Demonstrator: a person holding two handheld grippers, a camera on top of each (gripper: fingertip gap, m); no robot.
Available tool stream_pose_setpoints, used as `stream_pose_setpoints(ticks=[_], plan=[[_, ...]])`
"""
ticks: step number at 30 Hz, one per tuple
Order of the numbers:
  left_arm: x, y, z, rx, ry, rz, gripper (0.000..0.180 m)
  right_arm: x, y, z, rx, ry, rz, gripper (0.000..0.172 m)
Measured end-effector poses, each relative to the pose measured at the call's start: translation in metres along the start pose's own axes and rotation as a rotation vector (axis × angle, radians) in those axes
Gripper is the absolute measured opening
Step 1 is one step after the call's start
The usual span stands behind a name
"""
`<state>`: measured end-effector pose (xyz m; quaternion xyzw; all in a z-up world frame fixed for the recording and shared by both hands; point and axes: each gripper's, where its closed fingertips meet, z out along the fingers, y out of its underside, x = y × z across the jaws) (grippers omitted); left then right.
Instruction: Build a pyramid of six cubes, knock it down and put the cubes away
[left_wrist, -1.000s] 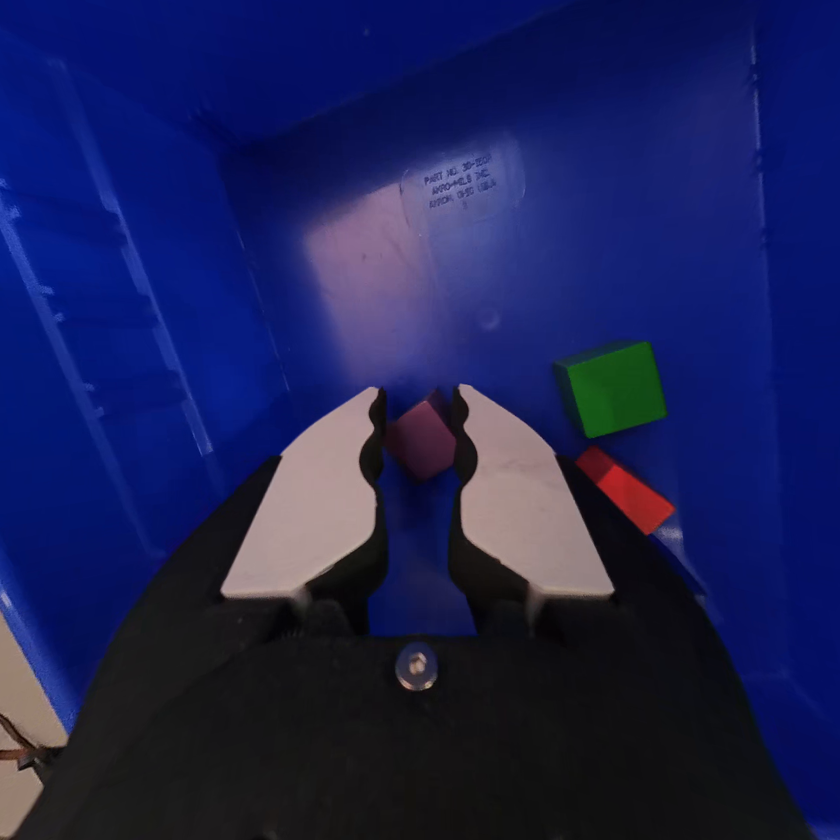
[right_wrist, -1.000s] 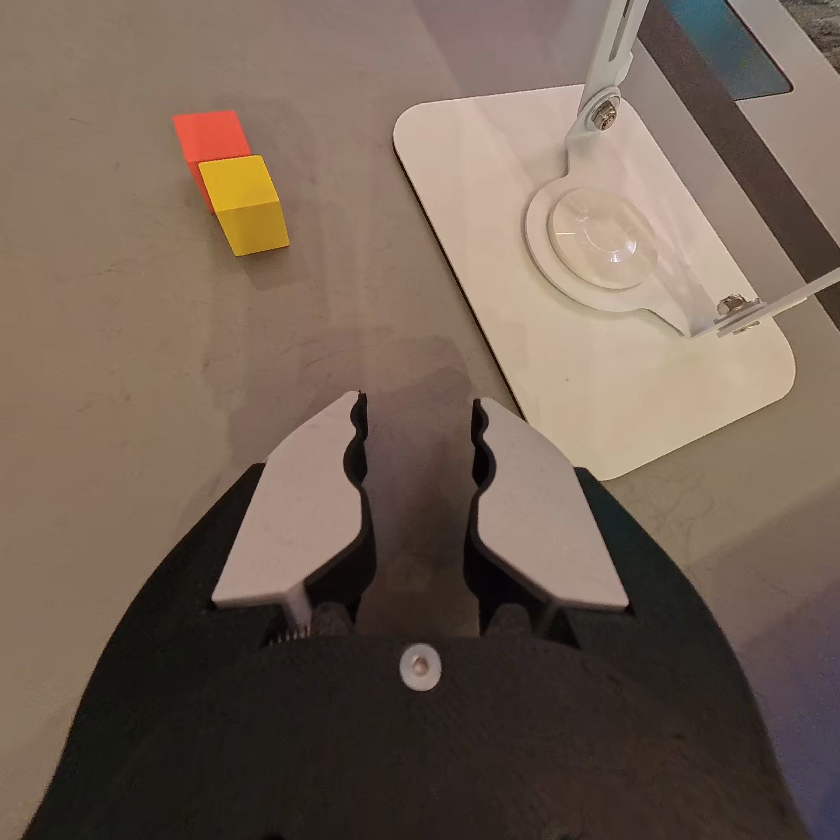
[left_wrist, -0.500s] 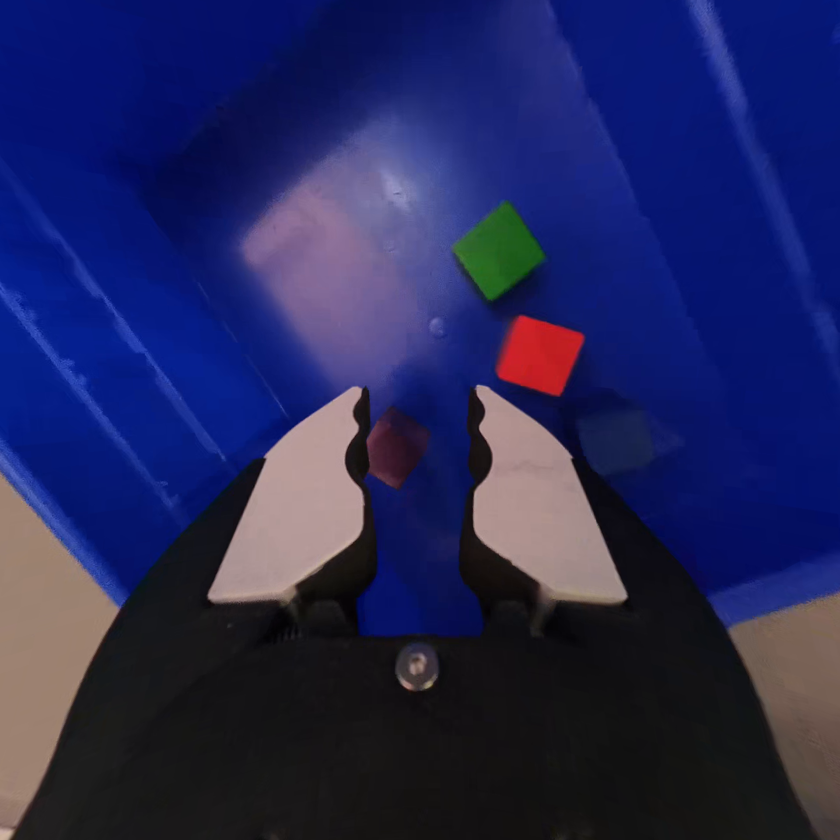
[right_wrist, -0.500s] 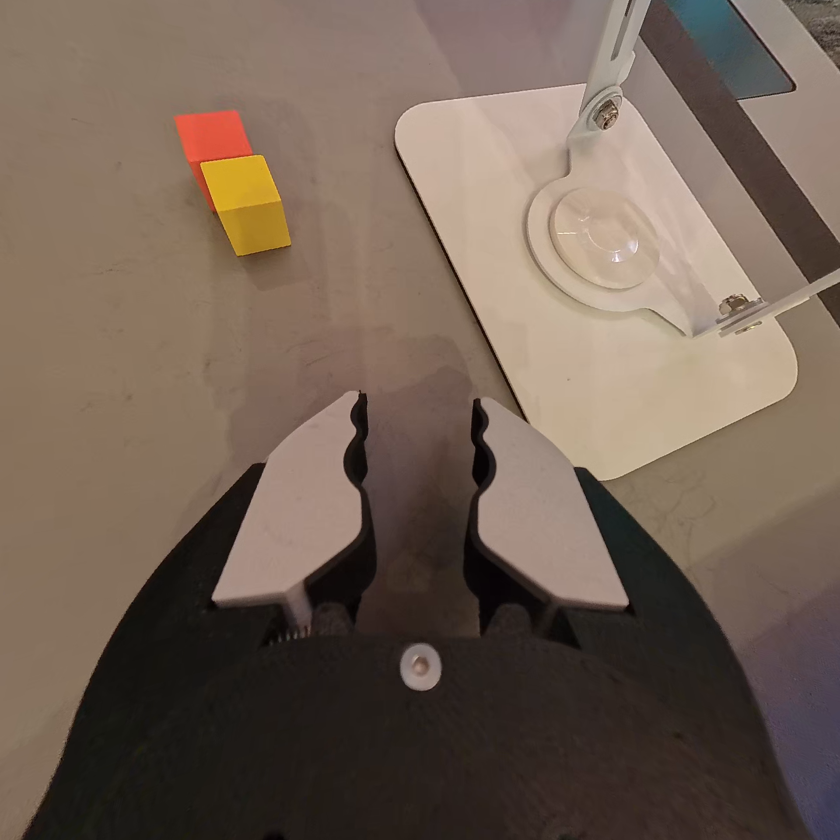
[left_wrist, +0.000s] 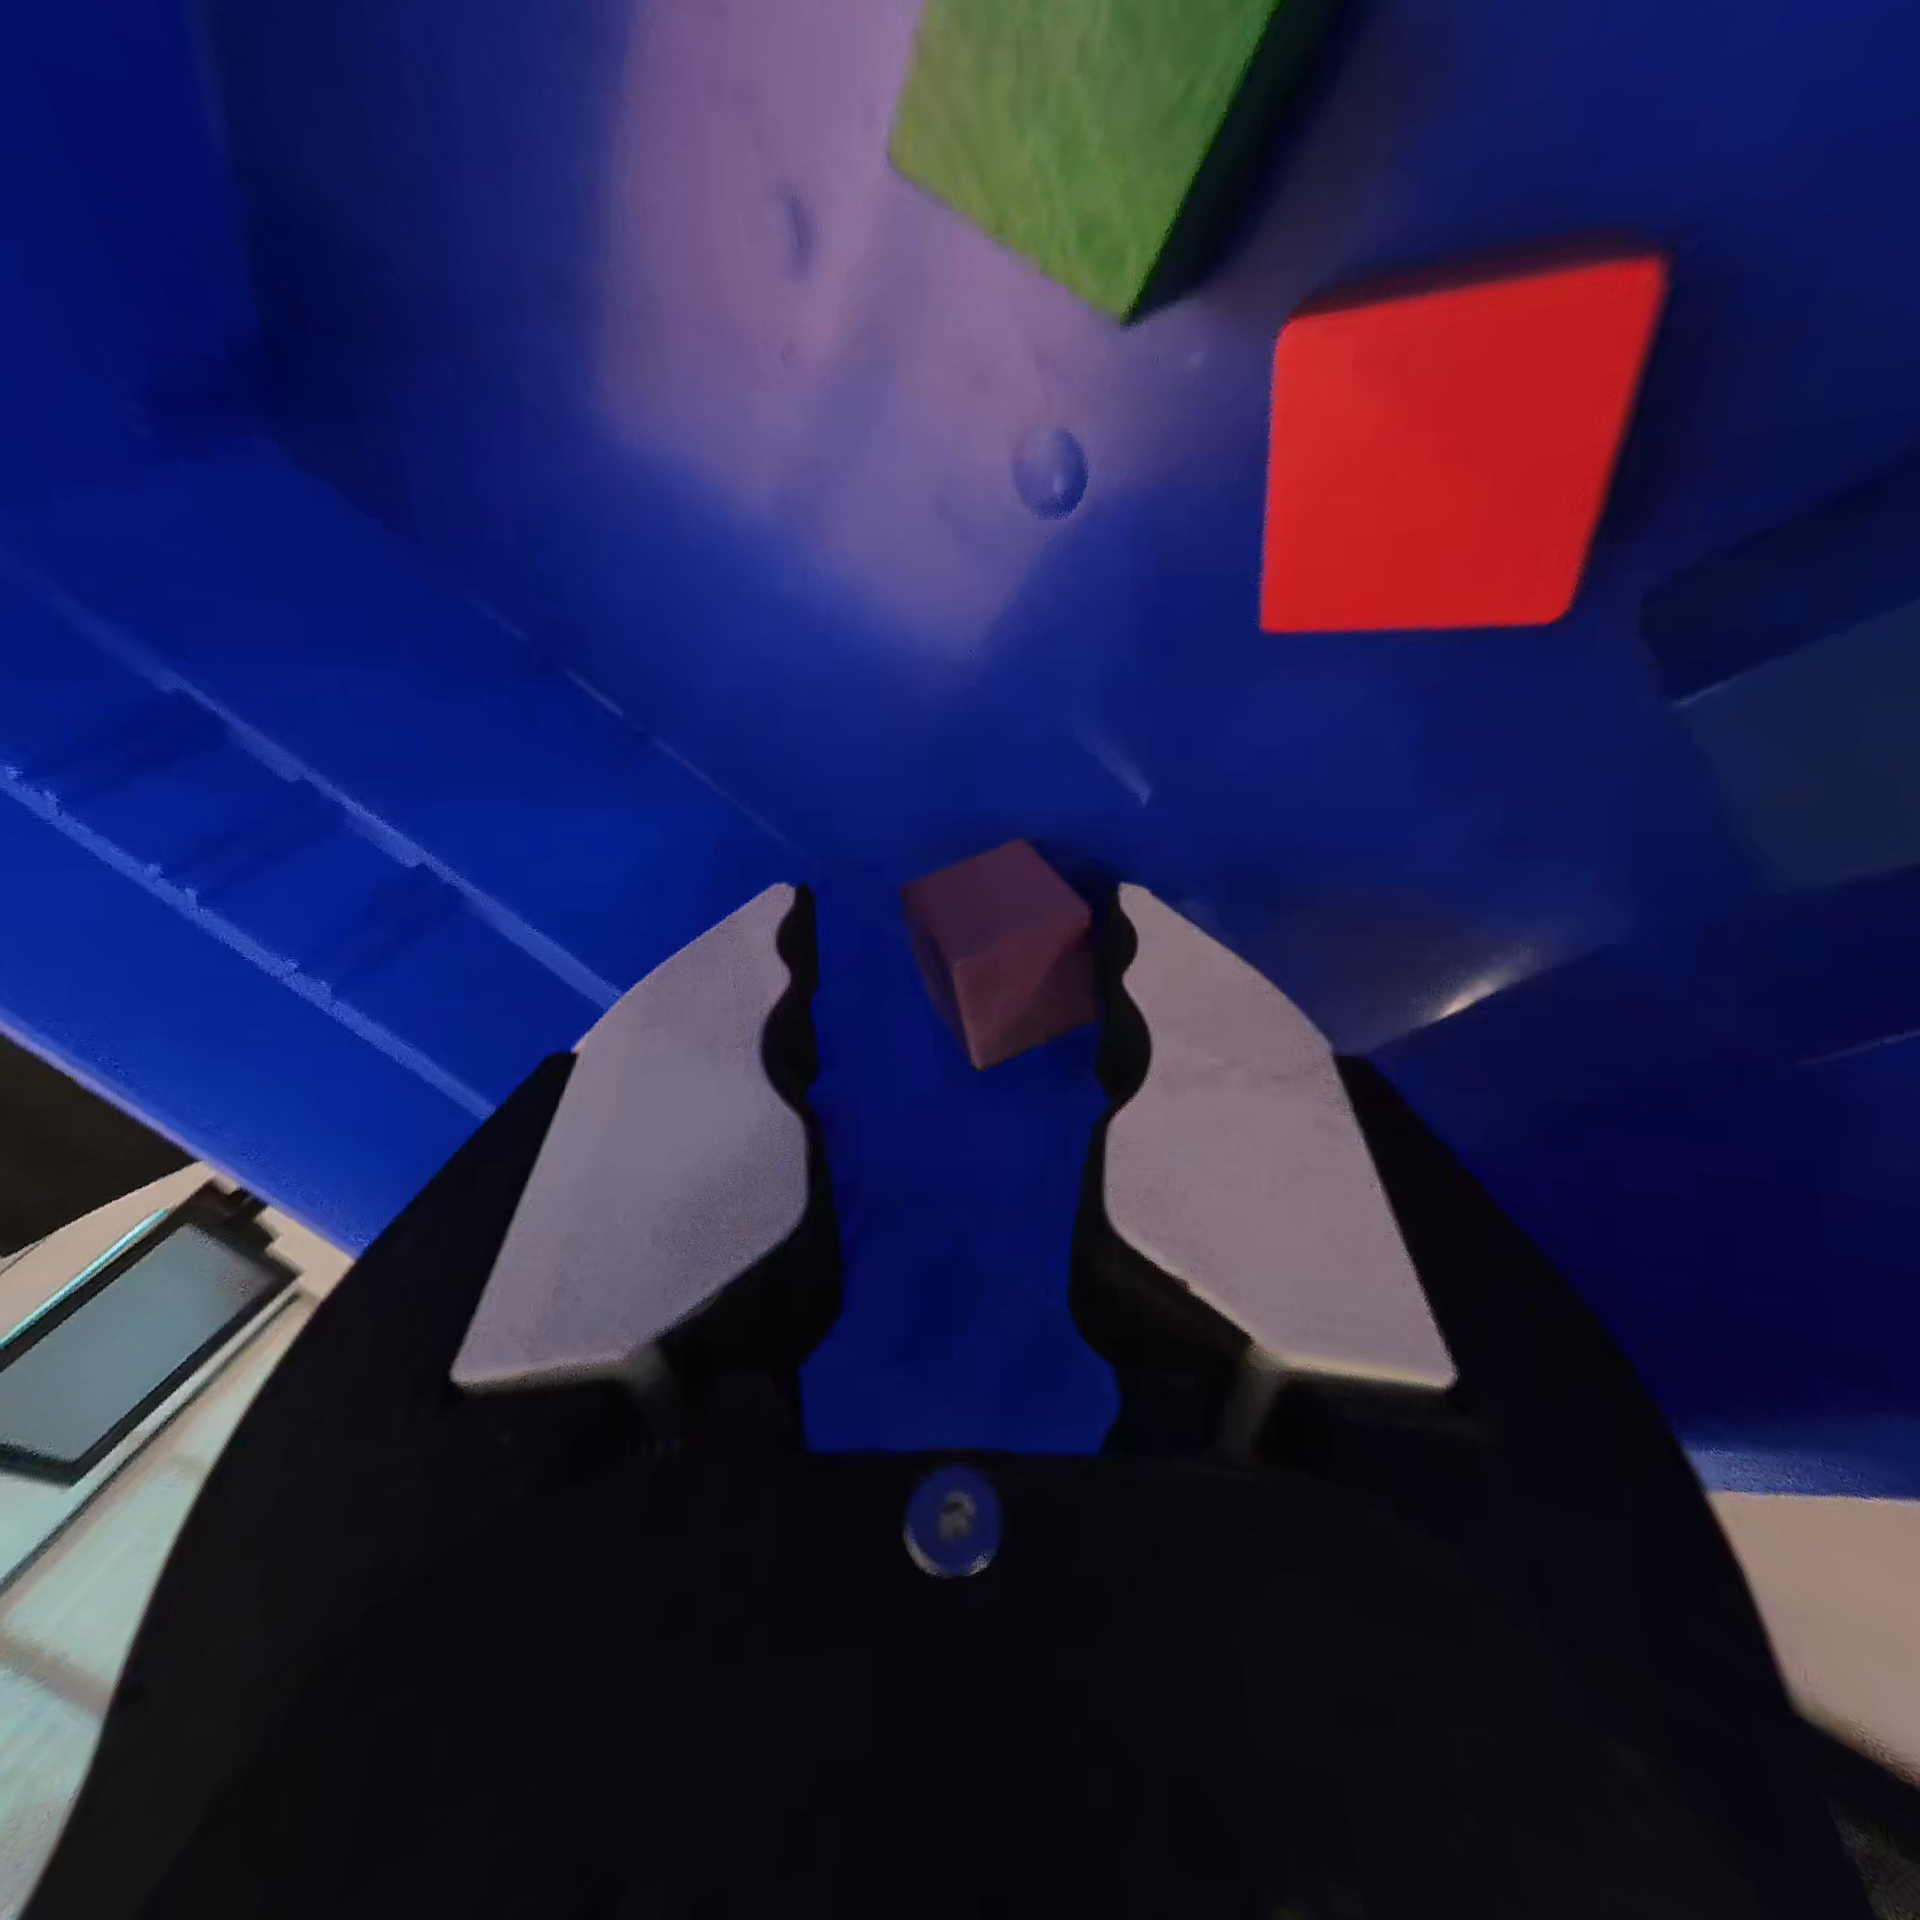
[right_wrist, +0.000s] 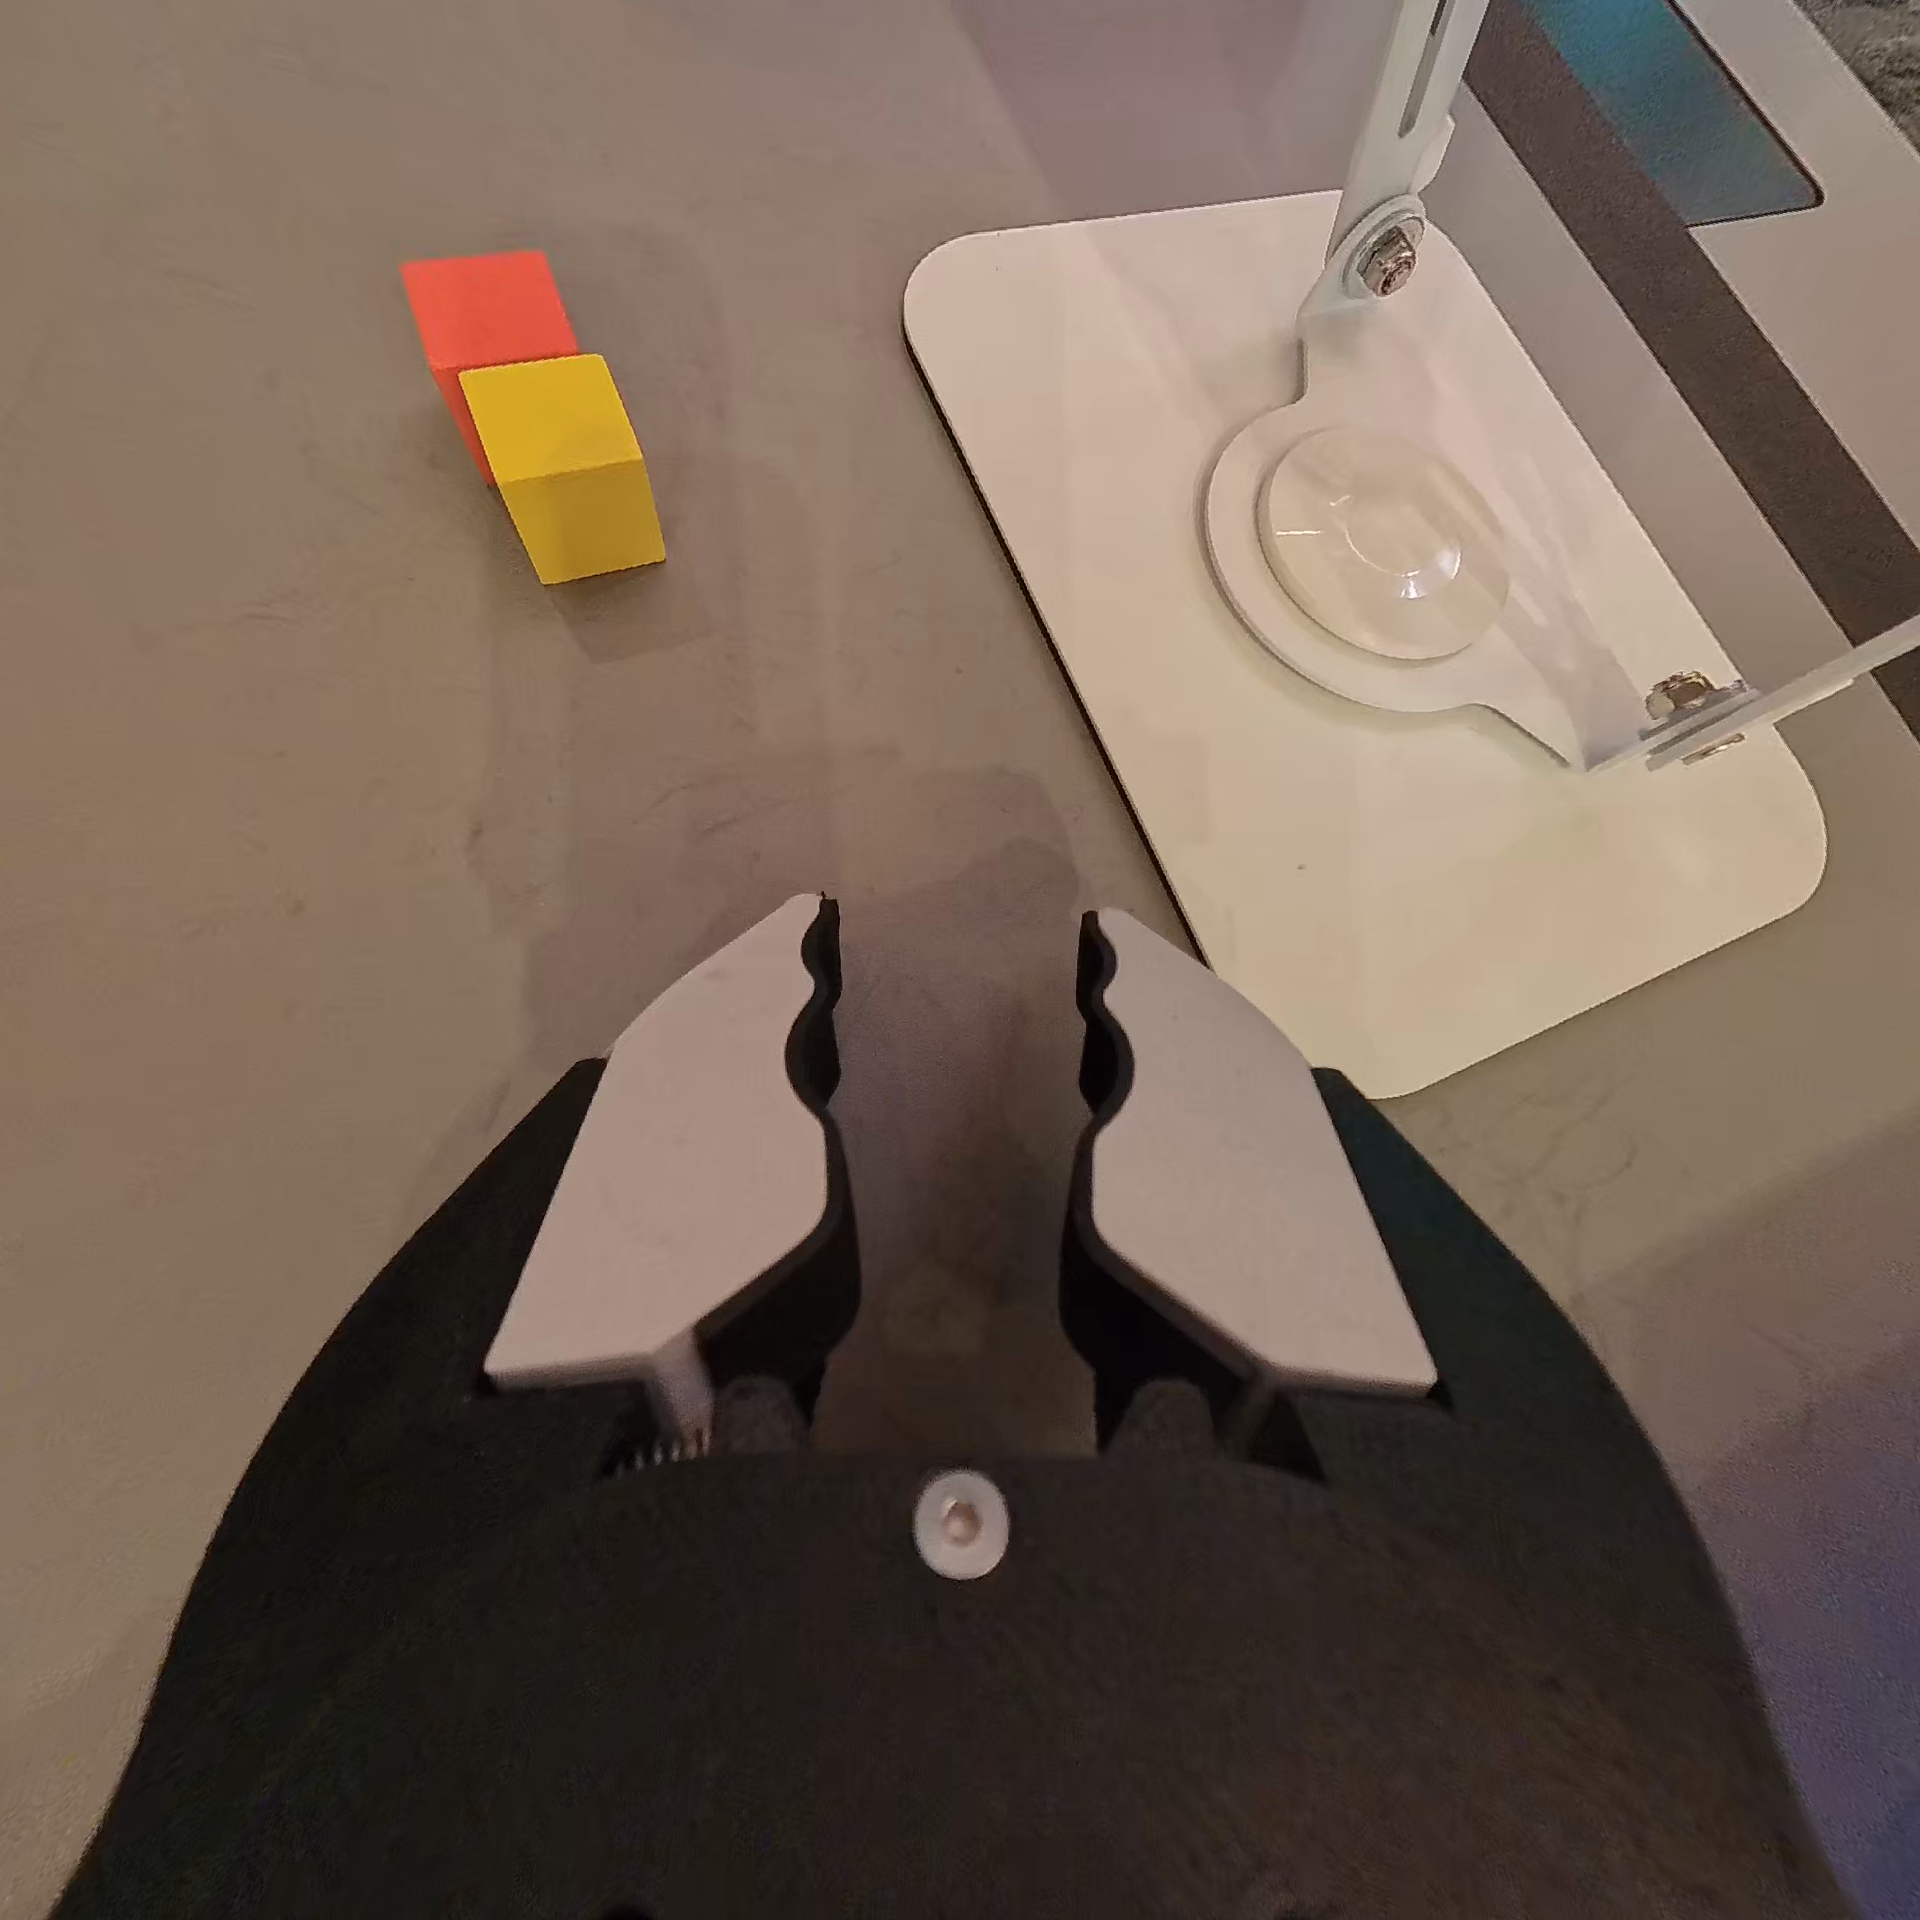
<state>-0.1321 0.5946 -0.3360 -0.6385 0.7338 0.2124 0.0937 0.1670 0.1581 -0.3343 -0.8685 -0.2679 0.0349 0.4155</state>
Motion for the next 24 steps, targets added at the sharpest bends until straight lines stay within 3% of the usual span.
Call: stream_pose_setpoints(ticks=[1, 9, 12, 19, 24], plan=[[-0.001, 0.001, 0.001, -0.006, 0.001, 0.012, 0.049, 0.000, 0.000, 0.000, 0.000, 0.000, 0.000, 0.044], [-0.001, 0.014, 0.004, -0.150, -0.013, 0.044, 0.033, 0.000, 0.000, 0.000, 0.000, -0.001, 0.000, 0.044], [0.000, 0.014, 0.003, -0.141, -0.032, 0.043, 0.032, 0.000, 0.000, 0.000, 0.001, 0.000, -0.002, 0.044], [0.016, 0.001, -0.020, 0.061, -0.041, 0.004, 0.030, 0.000, 0.000, 0.000, 0.000, -0.001, -0.001, 0.044], [0.036, -0.008, -0.080, 0.330, -0.059, -0.120, 0.029, 0.000, 0.000, 0.000, -0.001, -0.002, 0.001, 0.044]])
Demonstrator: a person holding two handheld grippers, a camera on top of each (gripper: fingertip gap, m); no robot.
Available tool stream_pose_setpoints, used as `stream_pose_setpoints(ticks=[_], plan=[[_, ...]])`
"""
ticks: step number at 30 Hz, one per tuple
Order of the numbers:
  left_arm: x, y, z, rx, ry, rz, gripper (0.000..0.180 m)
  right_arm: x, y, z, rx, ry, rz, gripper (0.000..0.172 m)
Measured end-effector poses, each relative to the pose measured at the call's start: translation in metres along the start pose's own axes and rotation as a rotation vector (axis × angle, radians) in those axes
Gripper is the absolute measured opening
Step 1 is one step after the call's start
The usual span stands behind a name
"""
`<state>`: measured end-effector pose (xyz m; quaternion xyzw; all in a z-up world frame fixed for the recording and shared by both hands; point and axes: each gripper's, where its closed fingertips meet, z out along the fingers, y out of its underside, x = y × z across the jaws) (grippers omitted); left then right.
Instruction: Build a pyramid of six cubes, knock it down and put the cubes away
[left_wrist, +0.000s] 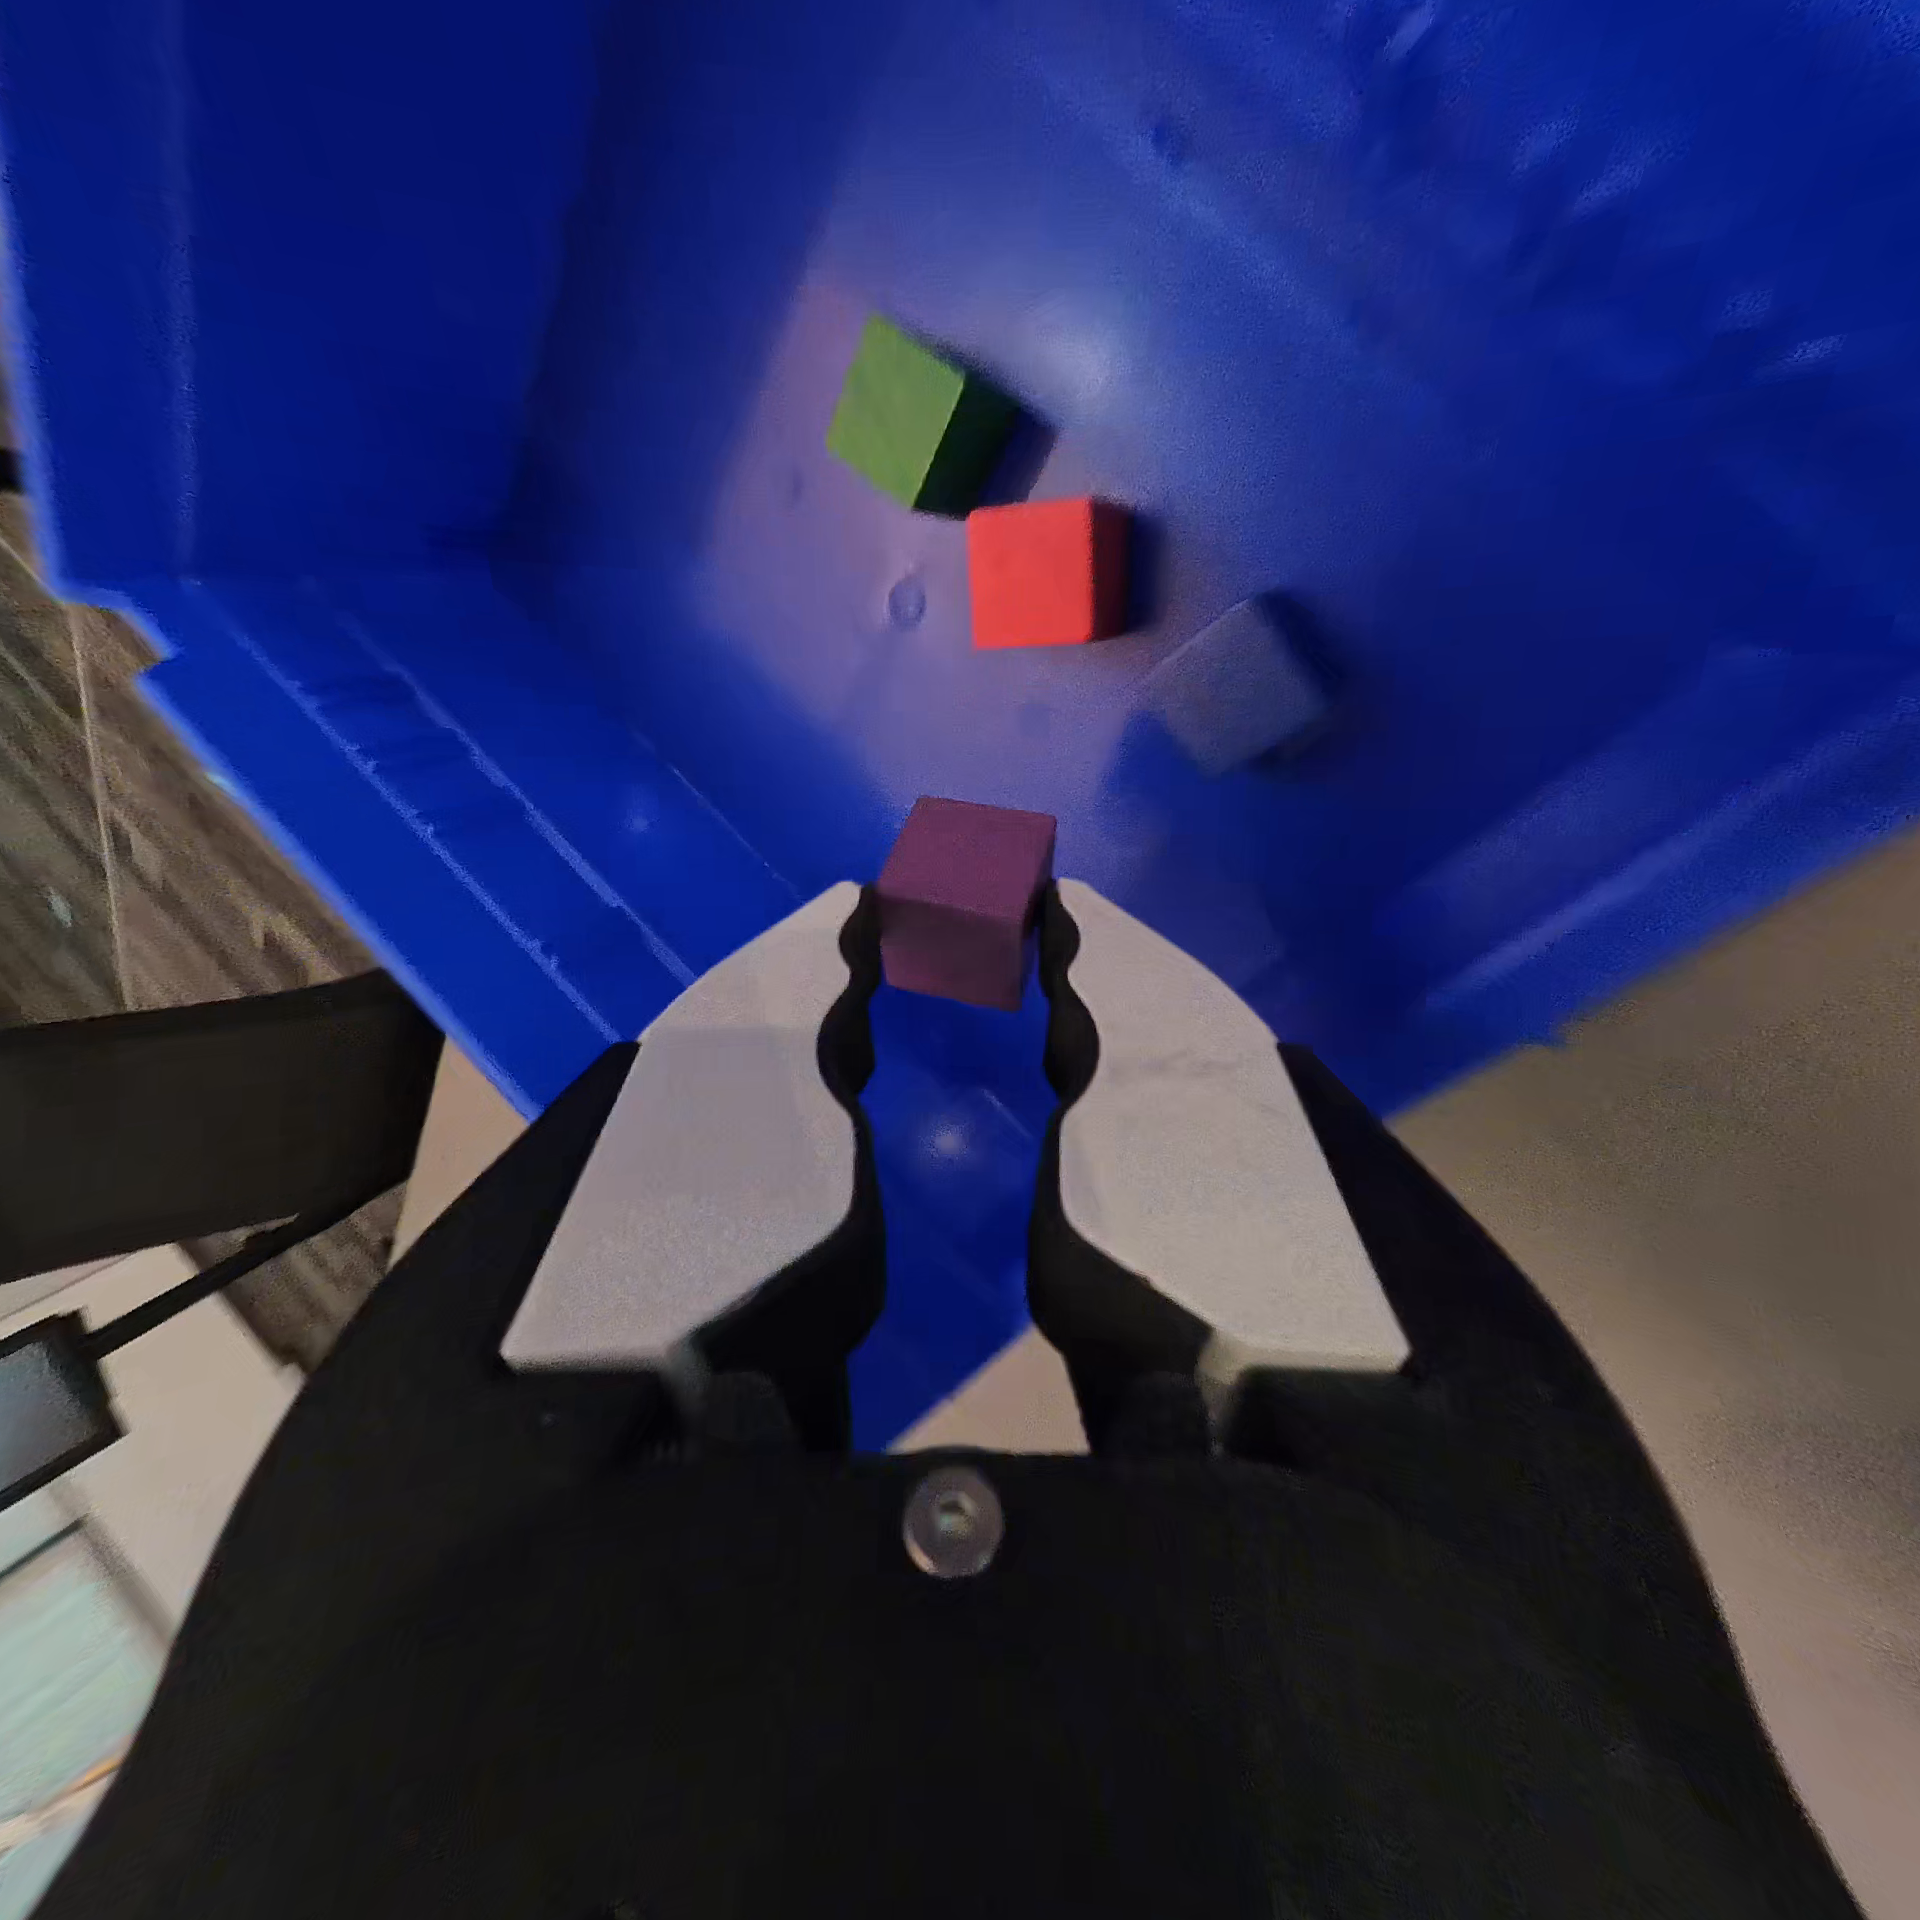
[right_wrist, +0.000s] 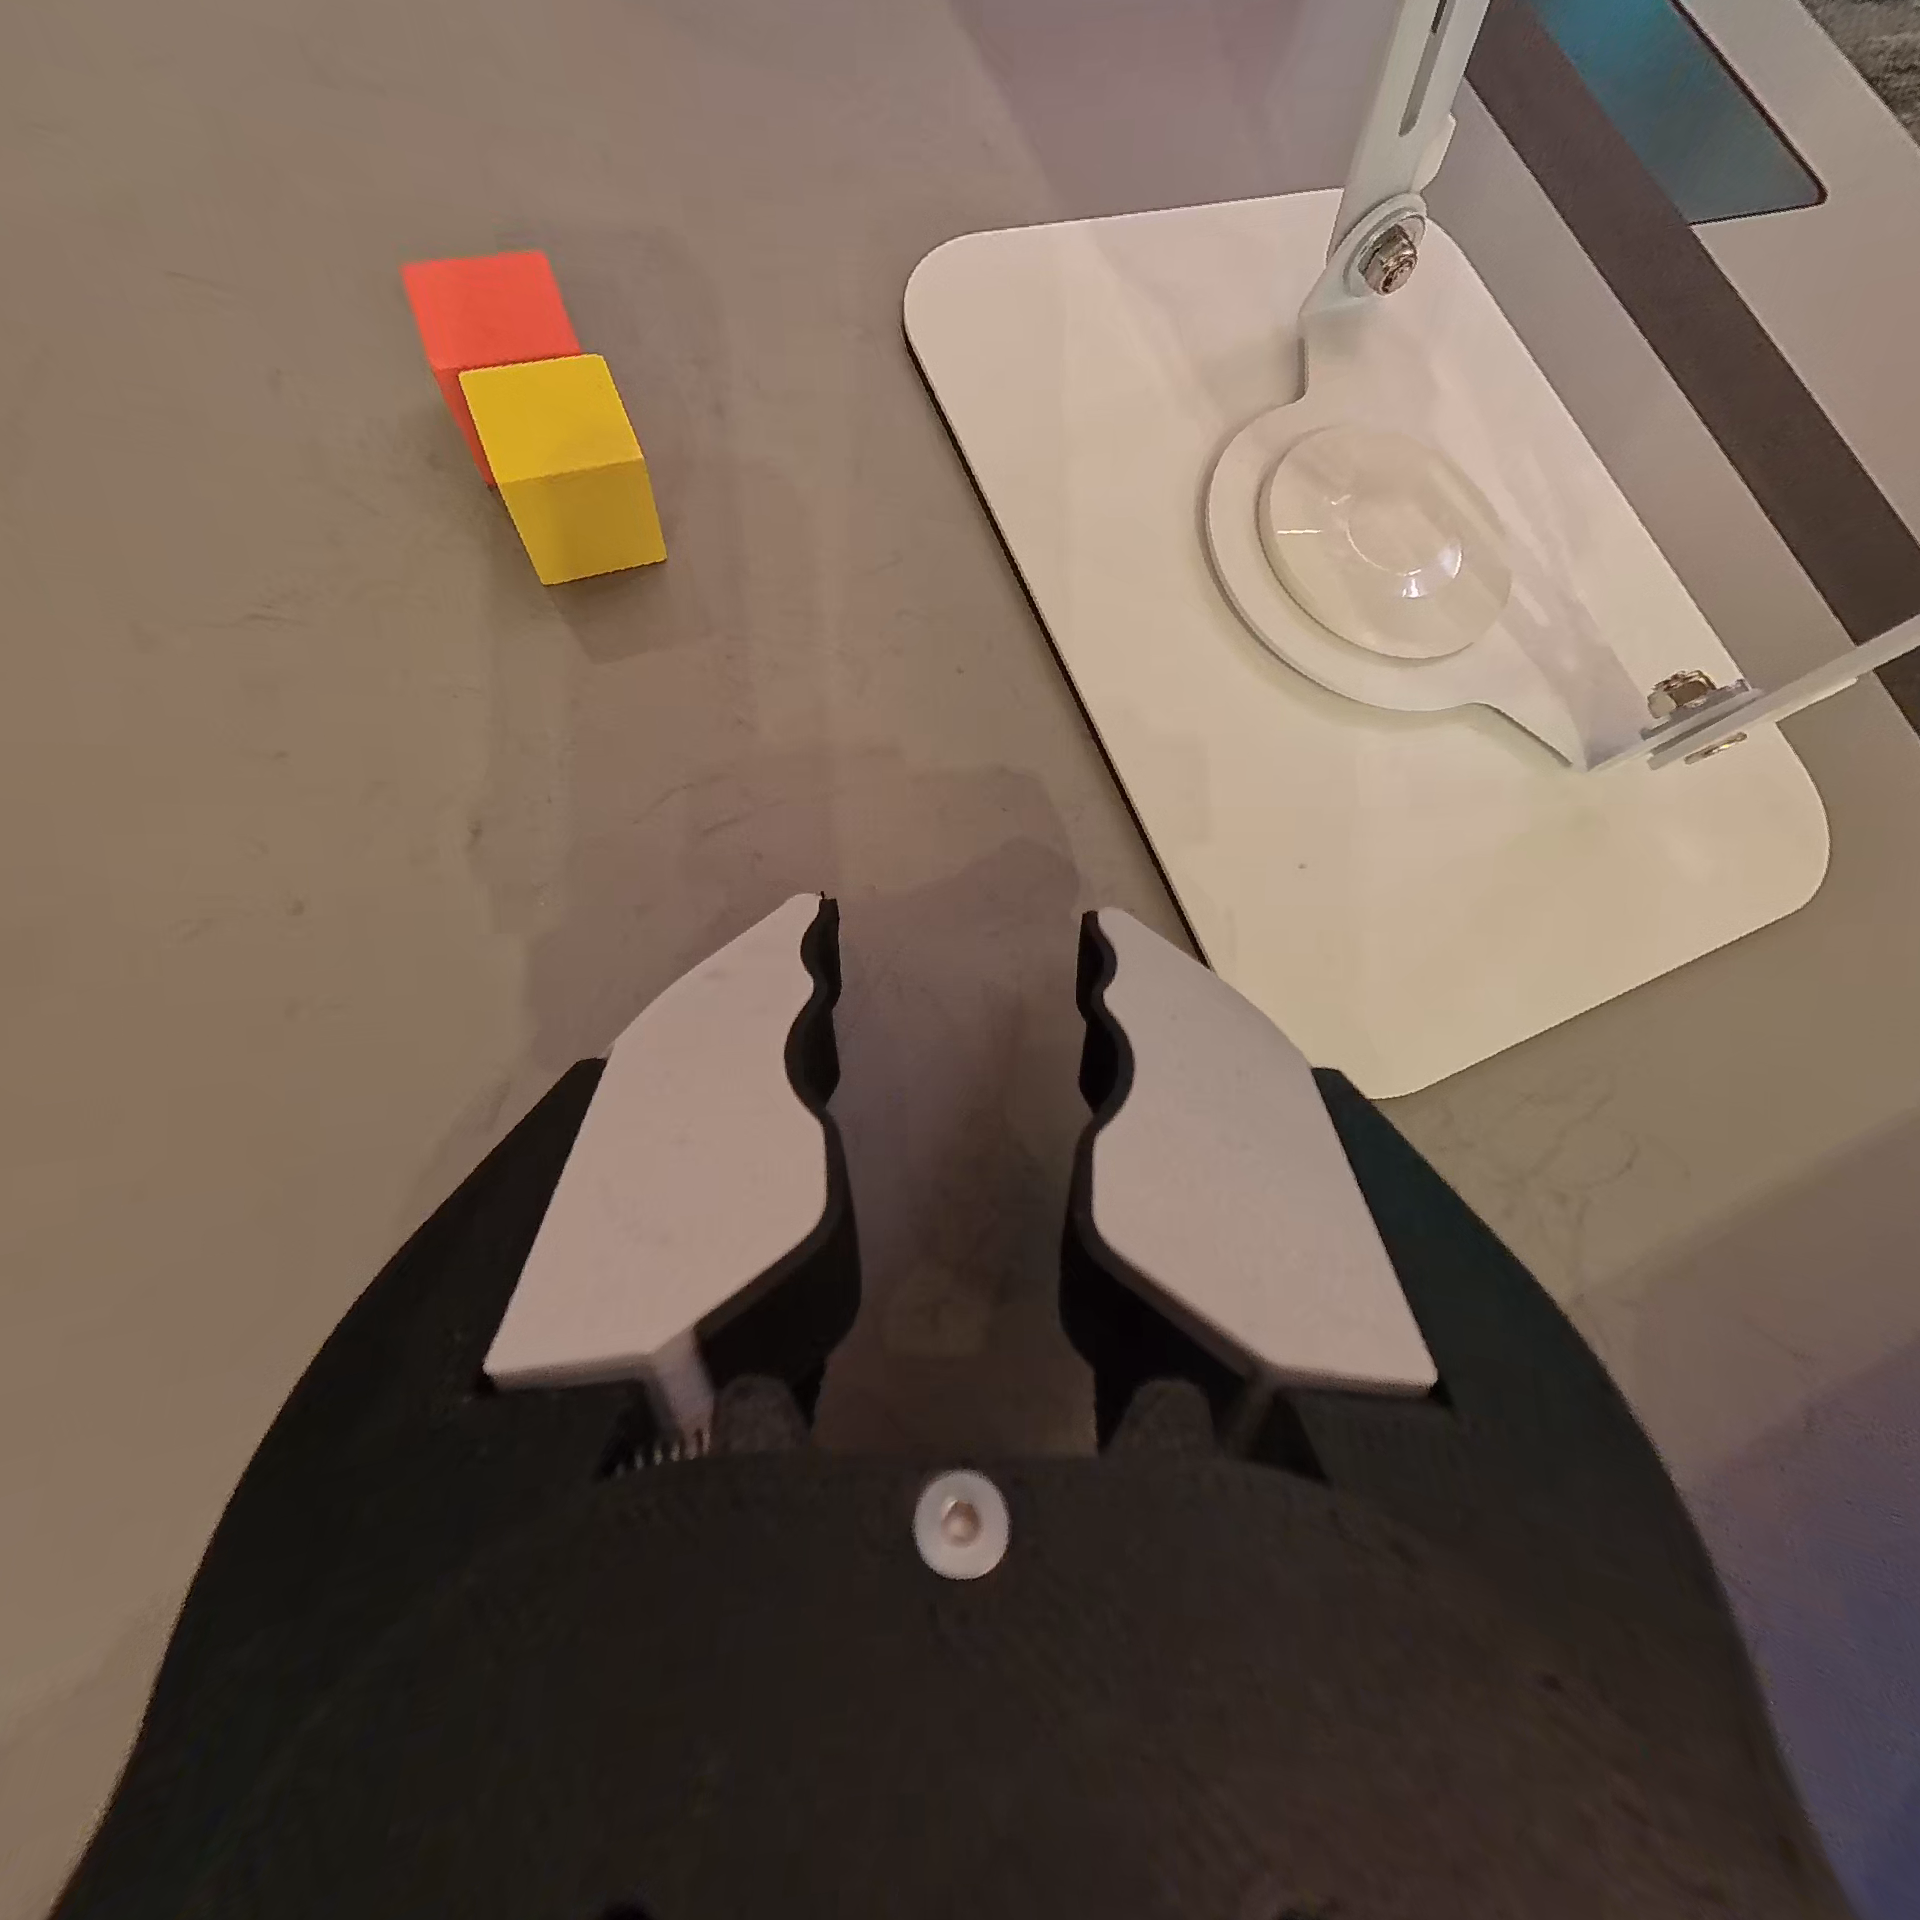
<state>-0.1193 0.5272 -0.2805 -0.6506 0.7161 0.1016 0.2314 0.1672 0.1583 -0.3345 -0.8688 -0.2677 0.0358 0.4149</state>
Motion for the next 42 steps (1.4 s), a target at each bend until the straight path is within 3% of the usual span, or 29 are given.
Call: stream_pose_setpoints(ticks=[3, 8, 13, 19, 23, 25, 27, 32, 35, 42], plan=[[0.027, -0.013, -0.046, 0.161, -0.018, -0.055, 0.029, 0.000, 0.000, 0.000, 0.000, 0.001, -0.001, 0.044], [0.111, -0.046, -0.093, 0.380, 0.034, -0.069, 0.028, 0.000, 0.000, 0.000, 0.000, 0.002, -0.001, 0.044], [0.211, -0.101, -0.086, 0.550, 0.201, -0.039, 0.028, 0.000, 0.000, 0.000, 0.001, 0.003, -0.003, 0.044], [0.271, -0.141, -0.064, 0.646, 0.386, -0.049, 0.028, 0.000, 0.000, 0.000, 0.001, 0.005, -0.001, 0.044], [0.281, -0.149, -0.060, 0.676, 0.456, -0.069, 0.029, 0.001, 0.000, 0.000, 0.001, 0.006, -0.001, 0.044], [0.279, -0.143, -0.057, 0.660, 0.448, -0.059, 0.041, 0.000, -0.001, -0.001, 0.004, 0.006, -0.010, 0.043], [0.278, -0.139, -0.063, 0.702, 0.462, -0.045, 0.042, -0.004, -0.003, -0.001, 0.016, -0.008, -0.022, 0.039], [0.271, -0.131, -0.062, 0.709, 0.479, -0.049, 0.031, -0.033, -0.027, 0.001, 0.104, -0.148, -0.019, 0.014], [0.274, -0.132, -0.055, 0.671, 0.458, -0.010, 0.024, -0.049, -0.033, 0.012, 0.078, -0.195, -0.049, 0.000], [0.280, -0.141, -0.054, 0.667, 0.442, 0.040, 0.018, -0.061, -0.048, 0.039, 0.027, -0.213, -0.094, 0.000]])
